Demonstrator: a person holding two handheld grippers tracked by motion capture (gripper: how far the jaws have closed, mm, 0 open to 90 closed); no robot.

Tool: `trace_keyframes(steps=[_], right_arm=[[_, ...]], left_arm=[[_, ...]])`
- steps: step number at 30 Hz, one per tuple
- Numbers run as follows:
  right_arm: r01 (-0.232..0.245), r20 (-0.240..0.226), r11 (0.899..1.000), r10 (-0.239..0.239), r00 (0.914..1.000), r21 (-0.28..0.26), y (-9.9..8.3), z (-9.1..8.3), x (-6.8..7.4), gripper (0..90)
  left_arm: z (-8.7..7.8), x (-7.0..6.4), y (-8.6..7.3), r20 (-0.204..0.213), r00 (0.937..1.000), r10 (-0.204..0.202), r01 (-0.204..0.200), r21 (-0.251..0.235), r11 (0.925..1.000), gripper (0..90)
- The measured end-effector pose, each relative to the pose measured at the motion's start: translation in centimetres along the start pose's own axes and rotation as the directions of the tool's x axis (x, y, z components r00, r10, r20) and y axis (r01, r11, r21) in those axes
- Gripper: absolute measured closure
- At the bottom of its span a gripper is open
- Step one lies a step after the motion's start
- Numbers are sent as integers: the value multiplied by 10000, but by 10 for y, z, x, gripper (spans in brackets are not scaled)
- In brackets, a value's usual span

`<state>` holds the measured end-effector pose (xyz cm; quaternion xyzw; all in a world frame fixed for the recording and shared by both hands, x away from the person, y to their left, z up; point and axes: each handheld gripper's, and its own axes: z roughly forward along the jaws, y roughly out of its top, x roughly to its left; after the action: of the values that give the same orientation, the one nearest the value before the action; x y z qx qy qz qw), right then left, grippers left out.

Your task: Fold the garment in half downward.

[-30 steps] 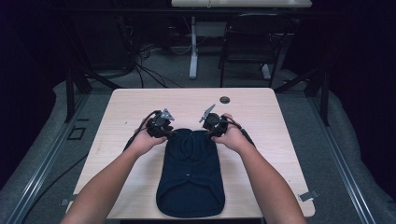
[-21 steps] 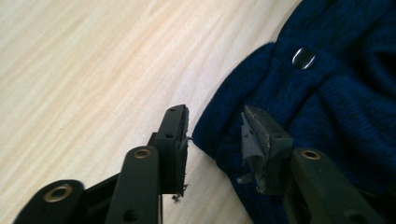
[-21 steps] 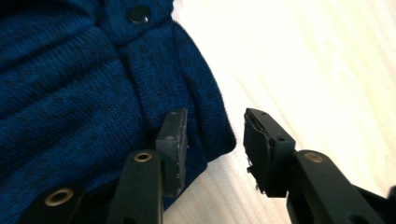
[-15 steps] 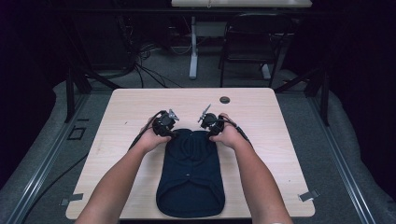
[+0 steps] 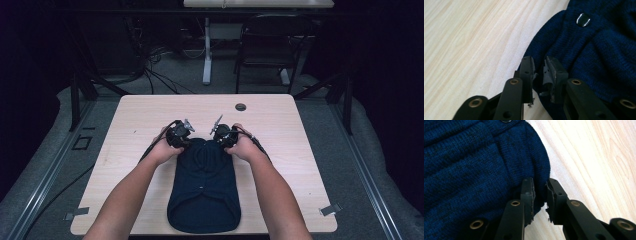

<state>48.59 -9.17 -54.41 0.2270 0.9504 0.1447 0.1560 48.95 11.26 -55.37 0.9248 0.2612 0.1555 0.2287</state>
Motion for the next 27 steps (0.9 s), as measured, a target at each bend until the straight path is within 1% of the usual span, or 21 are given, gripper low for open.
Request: trace_keyframes(steps=[3, 9, 11, 13, 14, 15, 19, 20, 22, 25, 27], right_arm=[[-79, -101, 10000, 78, 9999, -54, -2, -1, 0, 774], [-85, -74, 9999, 84, 9999, -133, -6, -3, 0, 781], [-104, -86, 9998, 102, 9999, -184, -6, -4, 0, 783], [-104, -53, 9996, 103, 9999, -276, -7, -5, 0, 784], [-51, -16, 9994, 50, 10000, -332, -7, -7, 1, 785], [-25, -32, 9988, 23, 10000, -480, -8, -8, 2, 785], [154, 68, 9975, -150, 9999, -692, -10, -15, 4, 788], [166, 94, 9972, -159, 9998, -726, -10, -17, 5, 788], [222, 178, 9954, -206, 9996, -930, -9, -23, 5, 789], [224, 403, 9913, -173, 9990, -1297, -7, -36, 3, 791], [250, 555, 9870, -164, 9983, -1585, -4, -46, 1, 792]], left_arm=[[0, 0, 0, 6, 10000, 2, -2, 0, 10000, 792], [-1, -1, -2, -128, 9999, -28, 26, -124, 9999, 811], [-2, -1, -2, -109, 9999, -2, 0, -137, 9999, 815], [-4, -1, -2, -143, 9999, 91, -92, -81, 9999, 820], [-5, -1, -2, -197, 9996, 198, -199, -43, 9998, 820], [-7, -1, -2, -249, 9993, 272, -272, -31, 9996, 821], [-18, -1, 0, -376, 9987, 342, -353, -296, 9989, 822], [-22, -2, 2, -465, 9983, 354, -372, -386, 9986, 822], [-30, -1, 4, -627, 9968, 500, -529, -456, 9976, 822], [-44, 2, 9, -835, 9955, 438, -502, -750, 9959, 822], [-54, 4, 12, -1044, 9937, 405, -502, -914, 9945, 822]])
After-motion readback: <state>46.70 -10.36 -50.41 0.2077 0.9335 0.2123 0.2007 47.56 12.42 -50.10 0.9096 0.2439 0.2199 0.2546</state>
